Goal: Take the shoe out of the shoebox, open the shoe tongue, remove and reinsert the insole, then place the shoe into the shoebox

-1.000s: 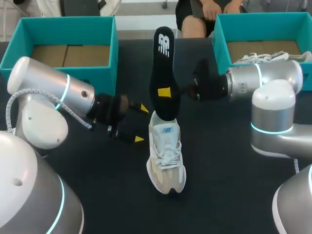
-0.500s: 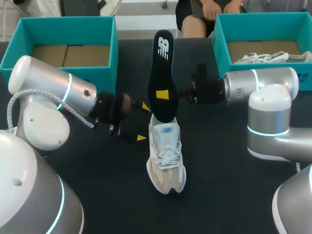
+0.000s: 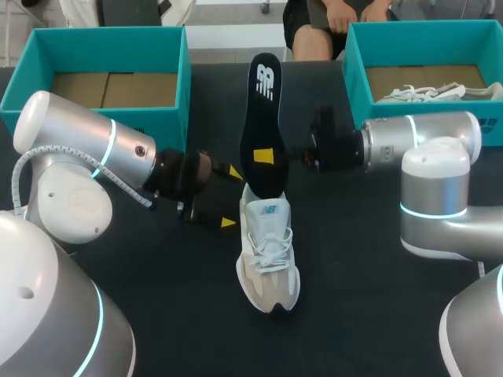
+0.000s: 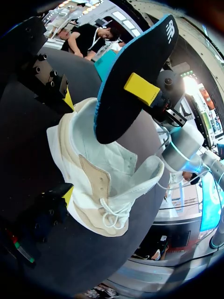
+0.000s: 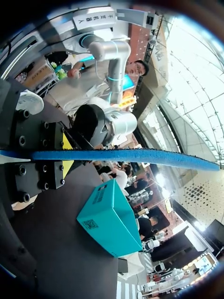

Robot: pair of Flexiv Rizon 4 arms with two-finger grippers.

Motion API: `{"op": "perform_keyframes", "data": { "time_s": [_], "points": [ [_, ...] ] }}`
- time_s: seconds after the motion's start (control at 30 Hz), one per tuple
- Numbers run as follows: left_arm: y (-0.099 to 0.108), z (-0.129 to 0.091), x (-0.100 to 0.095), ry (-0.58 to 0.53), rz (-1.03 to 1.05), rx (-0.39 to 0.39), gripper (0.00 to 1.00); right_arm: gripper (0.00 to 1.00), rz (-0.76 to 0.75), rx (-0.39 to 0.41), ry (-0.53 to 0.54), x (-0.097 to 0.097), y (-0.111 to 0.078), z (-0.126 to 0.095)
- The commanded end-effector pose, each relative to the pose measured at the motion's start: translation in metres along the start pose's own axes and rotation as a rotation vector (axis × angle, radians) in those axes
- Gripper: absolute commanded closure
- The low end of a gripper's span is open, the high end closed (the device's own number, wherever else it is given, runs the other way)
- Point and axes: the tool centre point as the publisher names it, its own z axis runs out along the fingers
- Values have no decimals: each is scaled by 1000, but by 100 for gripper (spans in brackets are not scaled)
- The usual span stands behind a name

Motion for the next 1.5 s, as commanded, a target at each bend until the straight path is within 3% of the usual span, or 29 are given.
{"op": "perform_keyframes", "data": {
  "time_s": [0.03, 0.73, 1.27, 1.5],
  "points": [
    [-1, 0, 1, 0, 0, -4, 0, 100, -6, -11, 7, -5, -7, 3],
    [-1, 0, 1, 0, 0, -4, 0, 100, -44, 22, 48, -15, -41, 3],
    [-1, 0, 1, 0, 0, -4, 0, 100, 68, 6, 51, 7, -97, 9],
    [-1, 0, 1, 0, 0, -4, 0, 100, 108, 17, 29, 14, -106, 5]
  ]
}}
